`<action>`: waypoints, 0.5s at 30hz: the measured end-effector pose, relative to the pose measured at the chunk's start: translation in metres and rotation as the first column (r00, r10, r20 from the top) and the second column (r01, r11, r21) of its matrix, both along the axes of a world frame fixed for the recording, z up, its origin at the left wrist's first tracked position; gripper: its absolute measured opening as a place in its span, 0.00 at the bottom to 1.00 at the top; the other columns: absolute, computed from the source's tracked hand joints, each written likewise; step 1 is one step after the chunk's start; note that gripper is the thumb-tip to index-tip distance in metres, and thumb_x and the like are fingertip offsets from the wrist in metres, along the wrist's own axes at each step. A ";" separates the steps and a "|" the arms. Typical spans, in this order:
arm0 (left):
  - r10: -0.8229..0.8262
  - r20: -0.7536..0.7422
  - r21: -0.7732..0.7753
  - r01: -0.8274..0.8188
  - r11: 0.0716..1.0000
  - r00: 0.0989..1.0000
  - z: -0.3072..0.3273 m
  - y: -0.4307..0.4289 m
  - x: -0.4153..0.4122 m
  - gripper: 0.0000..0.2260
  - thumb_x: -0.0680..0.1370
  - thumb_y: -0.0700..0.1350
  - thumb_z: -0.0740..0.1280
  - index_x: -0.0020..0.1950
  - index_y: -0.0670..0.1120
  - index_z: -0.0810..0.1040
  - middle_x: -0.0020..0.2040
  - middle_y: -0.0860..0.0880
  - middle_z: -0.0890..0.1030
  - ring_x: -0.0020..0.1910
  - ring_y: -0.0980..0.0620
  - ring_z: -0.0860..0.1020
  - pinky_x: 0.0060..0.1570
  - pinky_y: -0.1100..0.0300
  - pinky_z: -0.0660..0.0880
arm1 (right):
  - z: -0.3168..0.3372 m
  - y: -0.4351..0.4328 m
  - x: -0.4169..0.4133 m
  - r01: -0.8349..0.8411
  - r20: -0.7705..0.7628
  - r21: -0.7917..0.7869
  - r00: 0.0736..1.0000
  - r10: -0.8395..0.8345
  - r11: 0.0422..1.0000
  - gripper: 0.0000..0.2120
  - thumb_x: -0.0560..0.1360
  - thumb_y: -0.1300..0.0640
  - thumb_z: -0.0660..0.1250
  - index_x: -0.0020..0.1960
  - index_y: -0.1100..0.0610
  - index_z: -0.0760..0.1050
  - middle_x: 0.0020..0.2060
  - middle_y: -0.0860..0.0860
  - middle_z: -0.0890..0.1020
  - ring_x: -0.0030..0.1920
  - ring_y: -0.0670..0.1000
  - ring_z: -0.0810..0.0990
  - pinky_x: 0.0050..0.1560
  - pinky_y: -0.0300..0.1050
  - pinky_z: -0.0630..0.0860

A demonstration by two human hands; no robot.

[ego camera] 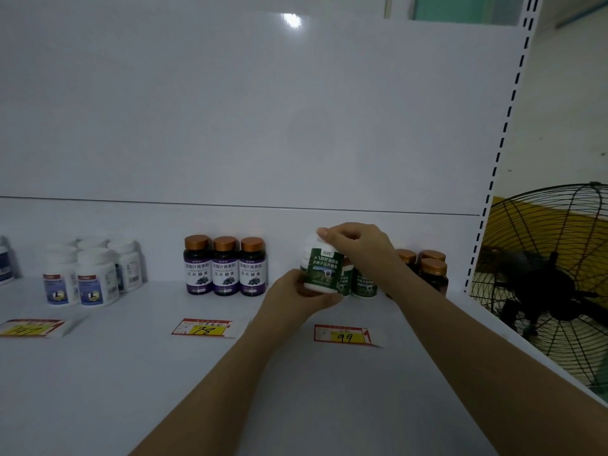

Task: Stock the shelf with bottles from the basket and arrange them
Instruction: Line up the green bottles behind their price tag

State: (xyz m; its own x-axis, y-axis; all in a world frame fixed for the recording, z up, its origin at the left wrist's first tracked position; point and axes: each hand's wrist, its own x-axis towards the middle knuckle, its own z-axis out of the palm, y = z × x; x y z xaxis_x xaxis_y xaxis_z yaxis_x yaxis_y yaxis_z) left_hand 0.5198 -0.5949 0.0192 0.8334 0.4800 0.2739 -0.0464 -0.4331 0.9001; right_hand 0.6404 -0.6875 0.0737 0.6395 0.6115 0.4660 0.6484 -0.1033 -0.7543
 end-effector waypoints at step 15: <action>0.086 0.085 -0.121 -0.075 0.990 0.993 0.006 -0.011 -0.005 0.27 0.65 0.49 0.78 0.58 0.46 0.68 0.47 0.53 0.78 0.43 0.58 0.78 0.38 0.69 0.73 | 0.021 -0.011 -0.009 -0.228 -0.274 0.035 0.934 0.229 0.973 0.17 0.74 0.49 0.69 0.53 0.62 0.80 0.48 0.55 0.84 0.49 0.52 0.83 0.46 0.40 0.81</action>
State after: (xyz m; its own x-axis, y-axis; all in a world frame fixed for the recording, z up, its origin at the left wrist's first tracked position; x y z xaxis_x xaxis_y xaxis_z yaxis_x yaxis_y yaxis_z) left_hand 0.5149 -0.6055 0.0255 0.7652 0.5781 0.2834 -0.0985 -0.3300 0.9388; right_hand 0.6313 -0.6984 0.0948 0.5855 0.7553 0.2943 0.4225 0.0255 -0.9060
